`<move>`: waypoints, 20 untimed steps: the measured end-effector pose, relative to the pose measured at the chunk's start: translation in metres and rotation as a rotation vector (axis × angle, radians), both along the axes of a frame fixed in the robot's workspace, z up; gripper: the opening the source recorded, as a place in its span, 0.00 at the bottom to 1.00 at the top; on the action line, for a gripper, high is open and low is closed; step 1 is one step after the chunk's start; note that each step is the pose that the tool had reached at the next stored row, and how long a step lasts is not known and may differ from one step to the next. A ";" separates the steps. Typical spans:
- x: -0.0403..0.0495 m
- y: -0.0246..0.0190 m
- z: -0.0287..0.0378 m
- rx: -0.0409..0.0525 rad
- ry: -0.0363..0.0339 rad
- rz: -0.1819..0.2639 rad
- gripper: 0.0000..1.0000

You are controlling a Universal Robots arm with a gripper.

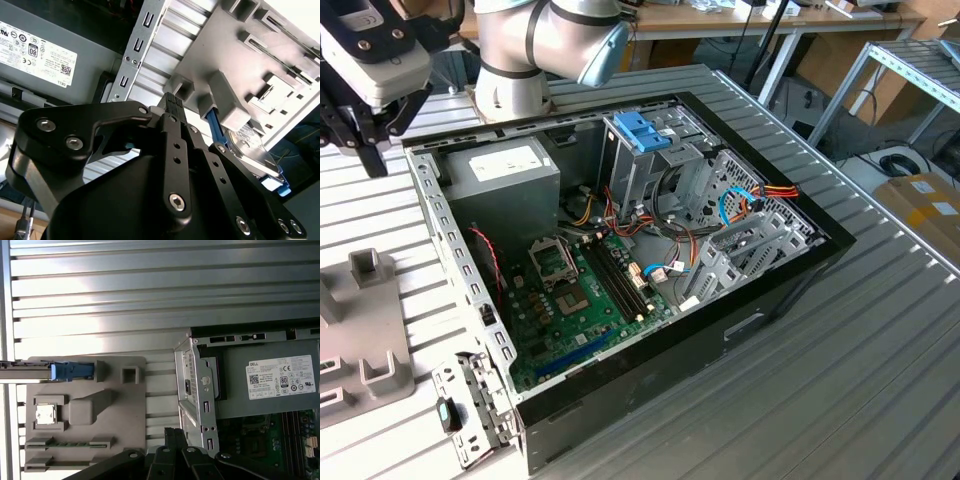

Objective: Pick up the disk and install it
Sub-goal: 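Reach for the disk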

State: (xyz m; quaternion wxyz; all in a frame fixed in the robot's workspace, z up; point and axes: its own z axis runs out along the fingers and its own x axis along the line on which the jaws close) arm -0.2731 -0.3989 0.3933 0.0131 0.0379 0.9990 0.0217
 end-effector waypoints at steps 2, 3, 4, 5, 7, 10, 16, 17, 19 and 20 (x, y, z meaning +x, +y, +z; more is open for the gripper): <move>-0.0009 0.0000 0.0000 0.0000 0.0000 0.000 0.10; -0.0013 0.0000 0.0000 0.0000 0.0000 0.000 0.10; -0.0017 0.0000 0.0000 0.0000 0.0000 0.000 0.10; -0.0021 0.0000 0.0000 -0.0001 0.0000 0.000 0.10; -0.0029 0.0000 0.0000 -0.0001 0.0001 0.000 0.10; -0.0038 0.0000 0.0000 0.0000 0.0000 0.000 0.10; -0.0053 0.0000 0.0000 0.0000 0.0000 0.000 0.10; -0.0055 0.0000 0.0000 0.0000 0.0000 0.000 0.10; -0.0060 0.0000 0.0000 0.0000 0.0000 0.000 0.10; -0.0062 0.0000 0.0000 -0.0001 0.0000 0.000 0.10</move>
